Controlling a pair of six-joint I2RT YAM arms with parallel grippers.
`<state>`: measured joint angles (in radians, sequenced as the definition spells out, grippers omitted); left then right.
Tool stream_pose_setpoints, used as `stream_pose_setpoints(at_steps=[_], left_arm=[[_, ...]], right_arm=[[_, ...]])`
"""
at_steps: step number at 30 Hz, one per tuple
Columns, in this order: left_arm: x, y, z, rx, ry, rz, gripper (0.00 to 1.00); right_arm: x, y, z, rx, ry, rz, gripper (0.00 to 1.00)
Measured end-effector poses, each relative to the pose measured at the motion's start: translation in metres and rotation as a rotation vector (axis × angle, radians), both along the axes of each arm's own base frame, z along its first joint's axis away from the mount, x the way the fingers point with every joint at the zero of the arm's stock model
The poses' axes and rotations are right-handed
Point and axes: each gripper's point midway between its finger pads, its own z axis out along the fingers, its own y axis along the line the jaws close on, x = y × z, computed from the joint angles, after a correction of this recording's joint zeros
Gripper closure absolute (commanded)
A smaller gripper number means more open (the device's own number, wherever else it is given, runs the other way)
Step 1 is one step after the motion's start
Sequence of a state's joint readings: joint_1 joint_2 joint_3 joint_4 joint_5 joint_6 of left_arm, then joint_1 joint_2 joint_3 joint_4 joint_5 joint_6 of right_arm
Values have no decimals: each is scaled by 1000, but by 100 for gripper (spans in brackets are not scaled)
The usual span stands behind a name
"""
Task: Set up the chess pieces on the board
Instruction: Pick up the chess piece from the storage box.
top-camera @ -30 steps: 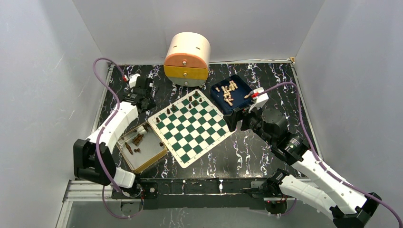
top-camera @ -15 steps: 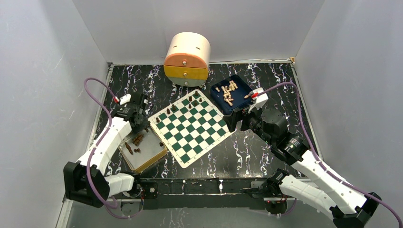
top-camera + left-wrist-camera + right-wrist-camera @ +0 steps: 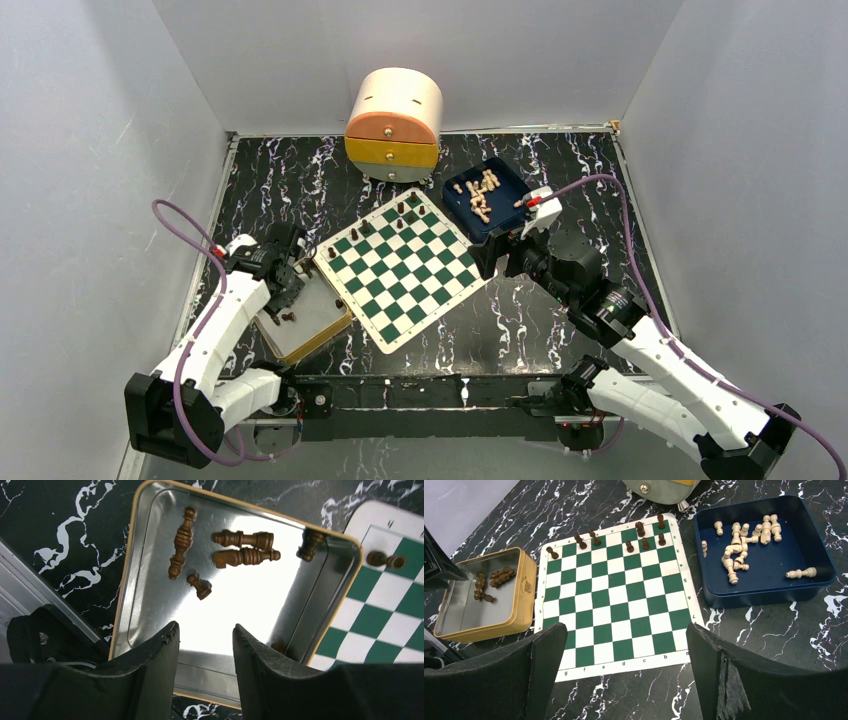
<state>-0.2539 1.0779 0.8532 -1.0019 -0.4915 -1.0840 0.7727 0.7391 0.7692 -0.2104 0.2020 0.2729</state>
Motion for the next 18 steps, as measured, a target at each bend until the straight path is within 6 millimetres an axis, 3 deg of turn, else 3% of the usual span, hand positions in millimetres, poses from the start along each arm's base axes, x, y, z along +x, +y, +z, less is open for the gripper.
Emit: stream_pose_setpoints(at_steps=[9, 18], left_arm=[[13, 14, -8, -1, -82, 187, 59], [6, 19, -42, -47, -43, 323, 63]], right_arm=[[-2, -3, 7, 17, -18, -1, 1], [-2, -3, 8, 20, -21, -1, 1]])
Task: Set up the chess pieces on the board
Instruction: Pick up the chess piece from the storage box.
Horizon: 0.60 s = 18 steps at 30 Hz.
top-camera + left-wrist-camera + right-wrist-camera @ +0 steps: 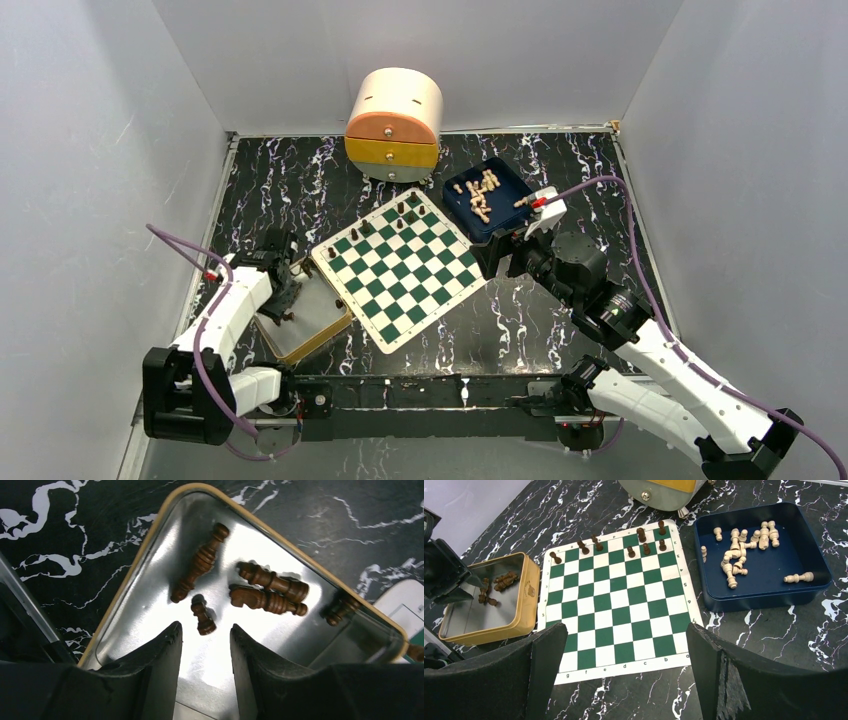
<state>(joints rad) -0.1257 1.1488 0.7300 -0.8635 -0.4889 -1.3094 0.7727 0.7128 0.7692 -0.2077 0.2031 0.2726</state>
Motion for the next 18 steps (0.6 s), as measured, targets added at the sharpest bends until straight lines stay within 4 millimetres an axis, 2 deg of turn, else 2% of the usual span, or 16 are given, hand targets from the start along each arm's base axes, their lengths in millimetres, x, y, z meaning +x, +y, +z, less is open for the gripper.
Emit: stream_pose_setpoints(at_steps=[9, 18], left_arm=[[-20, 13, -29, -63, 41, 132, 67], [-6, 18, -33, -96, -1, 175, 68]], right_arm=[[0, 0, 0, -5, -4, 1, 1], [1, 1, -2, -11, 1, 2, 1]])
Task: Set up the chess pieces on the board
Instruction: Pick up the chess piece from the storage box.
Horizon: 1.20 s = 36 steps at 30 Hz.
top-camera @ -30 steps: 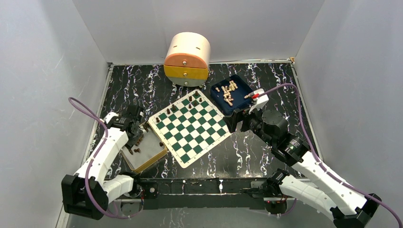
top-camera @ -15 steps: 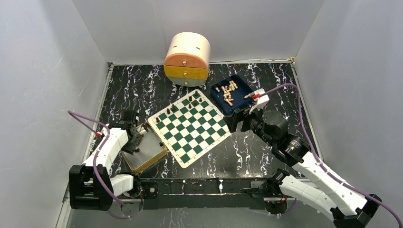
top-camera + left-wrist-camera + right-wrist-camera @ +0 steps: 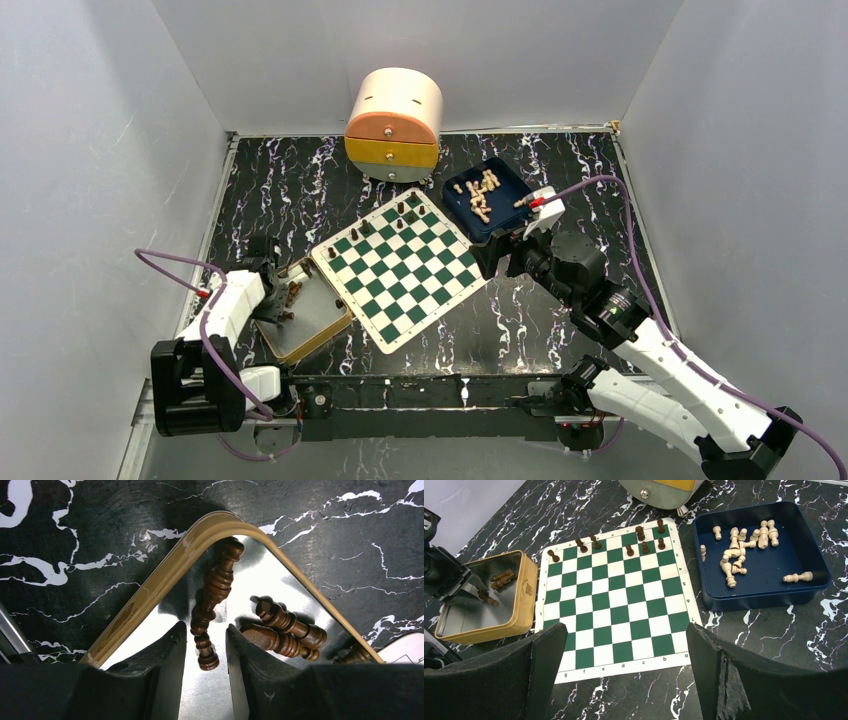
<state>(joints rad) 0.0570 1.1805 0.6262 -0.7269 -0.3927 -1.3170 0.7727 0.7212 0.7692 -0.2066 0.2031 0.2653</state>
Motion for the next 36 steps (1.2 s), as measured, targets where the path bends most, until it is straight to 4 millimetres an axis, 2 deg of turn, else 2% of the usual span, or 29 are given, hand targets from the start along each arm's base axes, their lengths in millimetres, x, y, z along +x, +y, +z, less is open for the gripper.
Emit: stream_pose_setpoints(at_steps=[16, 27, 36], left_arm=[[1, -5, -9, -42, 15, 20, 80], [0, -8, -9, -61, 16, 31, 73], [-3, -10, -10, -73, 30, 31, 87]], right_arm=[[2, 1, -4, -12, 6, -1, 1], [2, 1, -4, -14, 5, -3, 1], [2, 1, -3, -12, 6, -2, 1]])
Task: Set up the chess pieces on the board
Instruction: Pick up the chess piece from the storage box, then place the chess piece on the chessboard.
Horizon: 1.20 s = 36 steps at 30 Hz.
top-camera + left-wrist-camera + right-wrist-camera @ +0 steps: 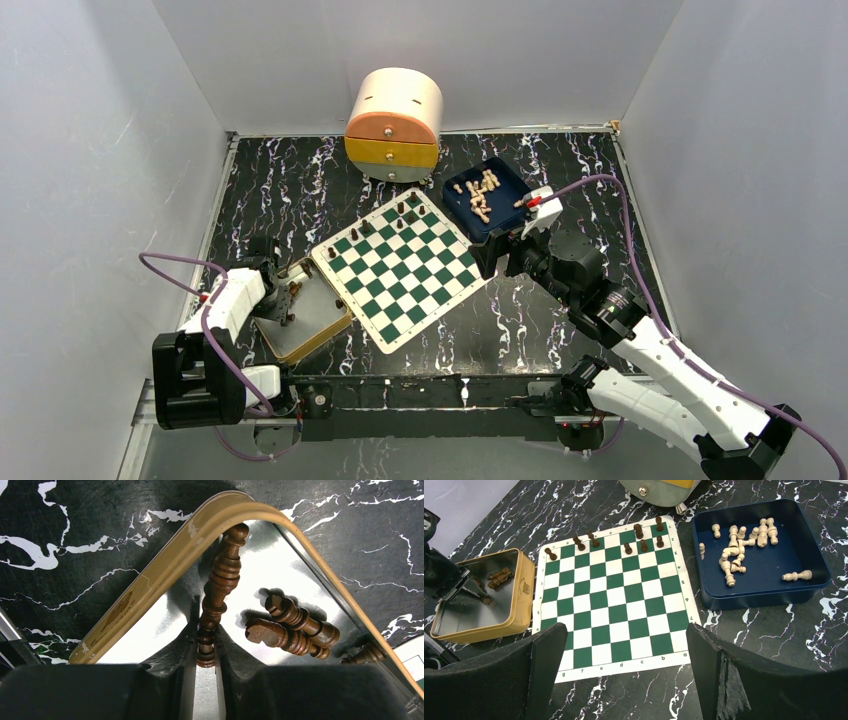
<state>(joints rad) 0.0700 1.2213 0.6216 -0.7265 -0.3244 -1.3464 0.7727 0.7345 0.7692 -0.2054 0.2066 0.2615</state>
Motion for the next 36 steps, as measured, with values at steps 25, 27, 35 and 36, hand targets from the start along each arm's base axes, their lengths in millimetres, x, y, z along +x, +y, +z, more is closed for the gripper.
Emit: stream_pose_setpoints(at_steps=[25, 27, 35, 36], left_arm=[[60, -18, 89, -61, -249, -230, 86], [71, -30, 94, -99, -297, -296, 86], [109, -106, 126, -270, -526, -603, 87], [113, -117, 131, -292, -556, -641, 87]], right_arm=[[-4, 34, -22, 71, 194, 68, 5], [-5, 41, -26, 75, 224, 89, 7], [-1, 78, -37, 114, 284, 204, 11], [1, 83, -38, 116, 288, 216, 11]])
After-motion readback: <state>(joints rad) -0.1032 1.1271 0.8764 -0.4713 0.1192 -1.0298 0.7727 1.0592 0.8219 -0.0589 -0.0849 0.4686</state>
